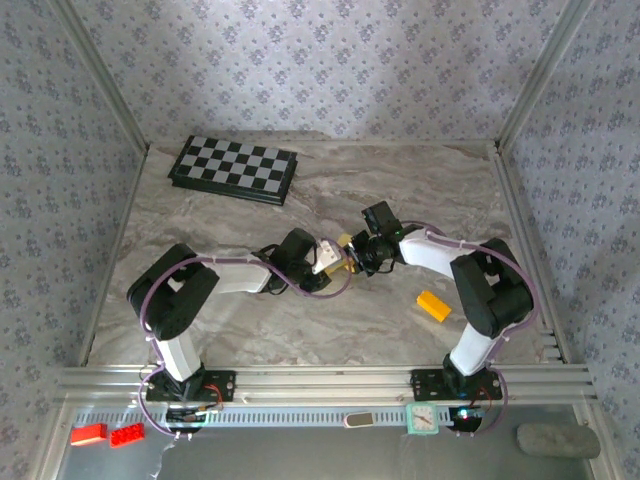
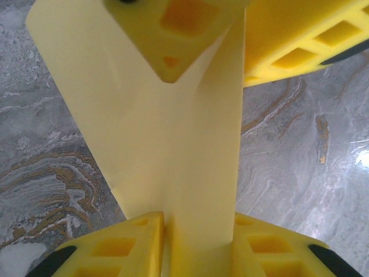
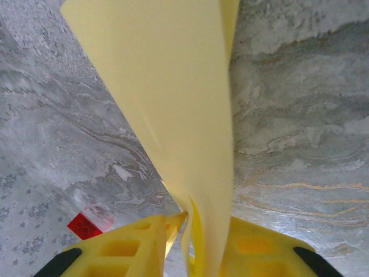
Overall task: Fold a paper plane with a square sheet of paper (pick it up from the middle)
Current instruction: Fold the wing for the fifth time at the center of the table.
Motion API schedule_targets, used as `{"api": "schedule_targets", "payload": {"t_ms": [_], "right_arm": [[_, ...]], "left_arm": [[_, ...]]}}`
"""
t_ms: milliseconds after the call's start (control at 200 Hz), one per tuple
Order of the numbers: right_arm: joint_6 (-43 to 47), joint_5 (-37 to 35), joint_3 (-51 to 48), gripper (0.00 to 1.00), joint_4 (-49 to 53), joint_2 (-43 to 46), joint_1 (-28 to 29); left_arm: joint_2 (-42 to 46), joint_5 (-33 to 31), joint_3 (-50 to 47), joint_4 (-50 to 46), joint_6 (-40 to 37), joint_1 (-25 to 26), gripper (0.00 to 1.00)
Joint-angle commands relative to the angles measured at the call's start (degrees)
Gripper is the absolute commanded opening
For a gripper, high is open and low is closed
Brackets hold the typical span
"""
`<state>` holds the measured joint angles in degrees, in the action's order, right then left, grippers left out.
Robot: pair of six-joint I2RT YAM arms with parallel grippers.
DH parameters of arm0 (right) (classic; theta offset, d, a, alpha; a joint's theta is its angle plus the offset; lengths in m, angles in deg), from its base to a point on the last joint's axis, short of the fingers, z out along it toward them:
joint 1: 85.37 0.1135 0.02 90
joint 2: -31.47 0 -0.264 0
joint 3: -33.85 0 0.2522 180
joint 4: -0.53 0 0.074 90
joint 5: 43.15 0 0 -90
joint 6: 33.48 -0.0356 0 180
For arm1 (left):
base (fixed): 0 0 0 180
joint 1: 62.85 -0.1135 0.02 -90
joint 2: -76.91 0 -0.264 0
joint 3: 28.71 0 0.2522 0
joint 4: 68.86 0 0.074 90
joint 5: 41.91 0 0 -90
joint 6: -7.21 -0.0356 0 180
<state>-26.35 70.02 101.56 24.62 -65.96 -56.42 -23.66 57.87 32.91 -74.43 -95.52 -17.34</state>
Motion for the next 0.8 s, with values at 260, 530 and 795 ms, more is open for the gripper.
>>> {"api": "schedule_targets", "payload": {"t_ms": [260, 530, 795], "right_arm": [[1.08, 0.86, 1.93, 0.09, 3.07, -0.69, -0.08], [-0.09, 0.97, 2.37, 0.09, 3.19, -0.83, 0.31], [-0.84, 2.03, 3.15, 0.09, 3.53, -1.27, 0.38]], "left_arm": [[6.10, -3.39, -0.13, -1.70, -0.03, 0.41, 0.53], [11.37, -4.84, -2.83, -2.04, 2.62, 1.83, 0.60], [6.70, -4.70, -2.62, 1.48, 4.29, 3.48, 0.55]]}}
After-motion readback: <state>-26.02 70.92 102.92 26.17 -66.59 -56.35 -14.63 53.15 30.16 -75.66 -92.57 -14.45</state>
